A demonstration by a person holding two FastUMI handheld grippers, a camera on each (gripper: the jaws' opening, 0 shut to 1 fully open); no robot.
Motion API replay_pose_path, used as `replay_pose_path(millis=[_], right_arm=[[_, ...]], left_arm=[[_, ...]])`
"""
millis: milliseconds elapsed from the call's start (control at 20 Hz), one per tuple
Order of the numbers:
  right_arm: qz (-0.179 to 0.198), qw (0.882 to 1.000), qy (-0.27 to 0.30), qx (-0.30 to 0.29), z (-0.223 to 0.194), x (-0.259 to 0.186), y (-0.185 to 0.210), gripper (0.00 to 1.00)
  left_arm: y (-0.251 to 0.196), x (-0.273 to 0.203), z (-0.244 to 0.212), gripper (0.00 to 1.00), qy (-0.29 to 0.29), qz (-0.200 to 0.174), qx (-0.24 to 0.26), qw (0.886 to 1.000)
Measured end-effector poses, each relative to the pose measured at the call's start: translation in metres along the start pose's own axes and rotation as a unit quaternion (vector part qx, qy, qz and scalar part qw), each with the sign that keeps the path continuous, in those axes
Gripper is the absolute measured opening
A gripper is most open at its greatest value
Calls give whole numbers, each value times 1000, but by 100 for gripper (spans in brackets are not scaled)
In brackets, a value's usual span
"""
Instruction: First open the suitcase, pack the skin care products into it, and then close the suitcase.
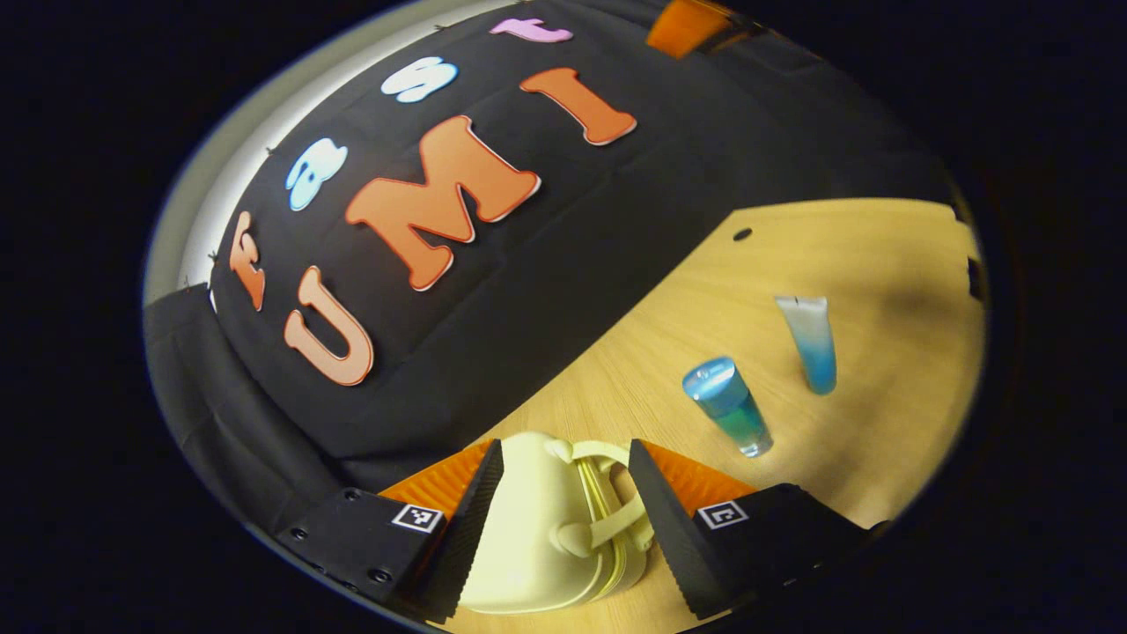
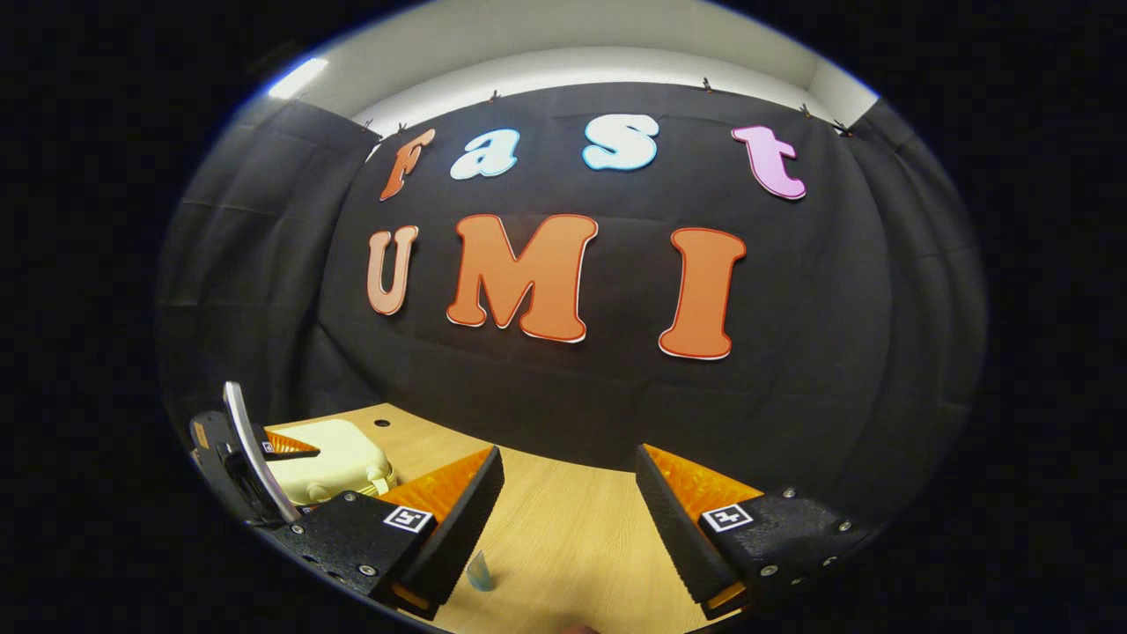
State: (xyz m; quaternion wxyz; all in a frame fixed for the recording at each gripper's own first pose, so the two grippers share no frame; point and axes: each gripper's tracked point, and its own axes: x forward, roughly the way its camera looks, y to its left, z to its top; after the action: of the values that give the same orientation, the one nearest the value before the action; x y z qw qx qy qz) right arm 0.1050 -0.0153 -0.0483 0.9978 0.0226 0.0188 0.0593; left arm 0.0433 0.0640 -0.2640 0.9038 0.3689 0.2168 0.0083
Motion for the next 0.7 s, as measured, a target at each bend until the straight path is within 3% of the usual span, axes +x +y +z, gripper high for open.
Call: replay_pose_path(millis=[150,200,650,700], right_arm=[[-10,1000,1,-1,-1,1,-9,95],[-13,1000,1,-2,-1,2,-12,95],[-19,1000,0,2,-7,2,-23,95],[-17,1000,-1,-1,-5,2,-22,95]], left_arm=[[-24,4,-30,88,26,-18,55,998],[-29,6,-36,80,31,-23,67,997],[-48,27,-74,79,69,-30,194,978],[-52,29,-75,64,75,-33,205,975]])
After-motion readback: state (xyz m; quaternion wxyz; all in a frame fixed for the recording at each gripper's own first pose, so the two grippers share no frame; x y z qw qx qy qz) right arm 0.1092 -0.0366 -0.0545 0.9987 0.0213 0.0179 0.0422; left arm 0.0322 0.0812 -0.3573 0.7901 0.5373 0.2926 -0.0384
